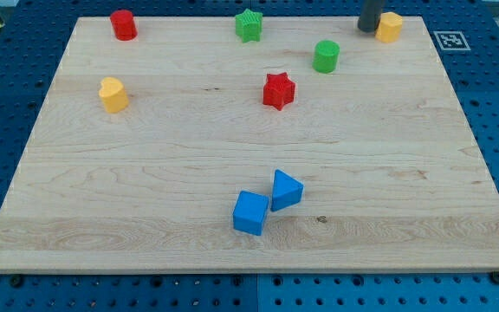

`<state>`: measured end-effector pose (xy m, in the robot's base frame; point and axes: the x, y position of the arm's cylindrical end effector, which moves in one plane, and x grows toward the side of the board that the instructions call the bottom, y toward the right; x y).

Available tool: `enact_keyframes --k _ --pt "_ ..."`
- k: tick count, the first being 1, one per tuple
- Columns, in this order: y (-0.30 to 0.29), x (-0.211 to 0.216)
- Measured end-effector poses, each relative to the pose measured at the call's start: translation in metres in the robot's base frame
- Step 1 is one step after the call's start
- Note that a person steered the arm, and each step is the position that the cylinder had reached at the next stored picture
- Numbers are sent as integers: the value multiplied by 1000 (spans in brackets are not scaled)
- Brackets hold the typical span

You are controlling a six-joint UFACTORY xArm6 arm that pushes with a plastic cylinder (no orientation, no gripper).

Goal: Point your arm to the green circle

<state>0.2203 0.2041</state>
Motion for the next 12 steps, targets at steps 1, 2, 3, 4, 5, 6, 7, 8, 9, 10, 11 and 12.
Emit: enact_keyframes --k 1,2,3,4,5,6,7,8,9,10,11,12 --pt "19 0" --pt "-5 0" --pt "-29 8" --pt "1 39" --pt "9 84" --pt "9 110" --pt "9 110" --pt "9 110" --pt "9 111" --pt "9 112" --pt "9 113" --pt "9 113"
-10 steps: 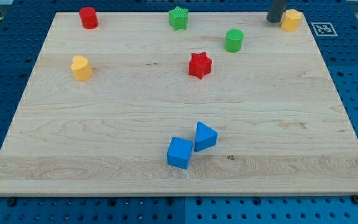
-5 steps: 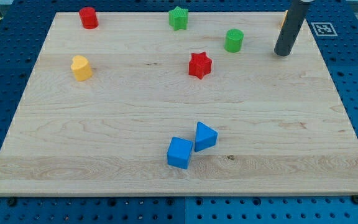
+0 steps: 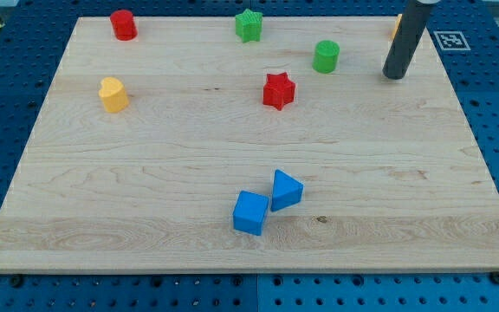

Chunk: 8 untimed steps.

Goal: Point your arm to the green circle

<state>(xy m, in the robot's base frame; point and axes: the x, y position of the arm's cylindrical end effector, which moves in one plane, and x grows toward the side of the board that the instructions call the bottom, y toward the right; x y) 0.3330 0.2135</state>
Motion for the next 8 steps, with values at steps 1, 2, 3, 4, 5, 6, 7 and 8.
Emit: enact_keyframes --k 1,2,3,4,5,6,7,8 --pt "0 0" --pt "0 0" --pt "-8 1" --pt "-9 4" --pt "-9 6" --pt "-9 7" --pt "-9 7" --pt "-9 2"
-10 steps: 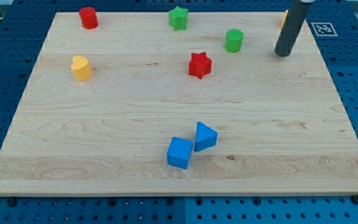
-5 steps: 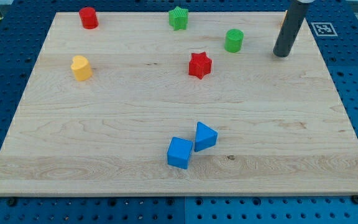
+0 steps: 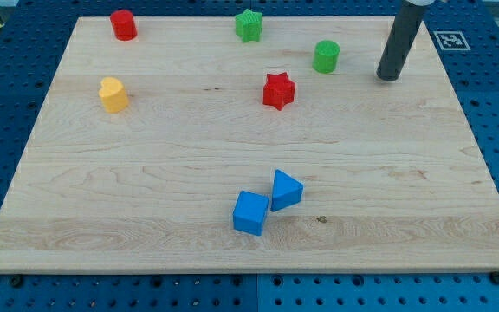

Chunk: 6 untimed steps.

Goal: Point your arm to the green circle

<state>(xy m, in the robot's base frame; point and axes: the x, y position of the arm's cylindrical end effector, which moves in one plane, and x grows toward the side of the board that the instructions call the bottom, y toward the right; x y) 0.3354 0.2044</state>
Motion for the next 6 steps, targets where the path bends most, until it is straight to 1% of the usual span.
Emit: enact_keyframes --k 2,3,4,5,6 --pt "-5 -18" --pt "-6 -43" --pt "-25 -59" --pt "-68 -70" --pt "-114 -71"
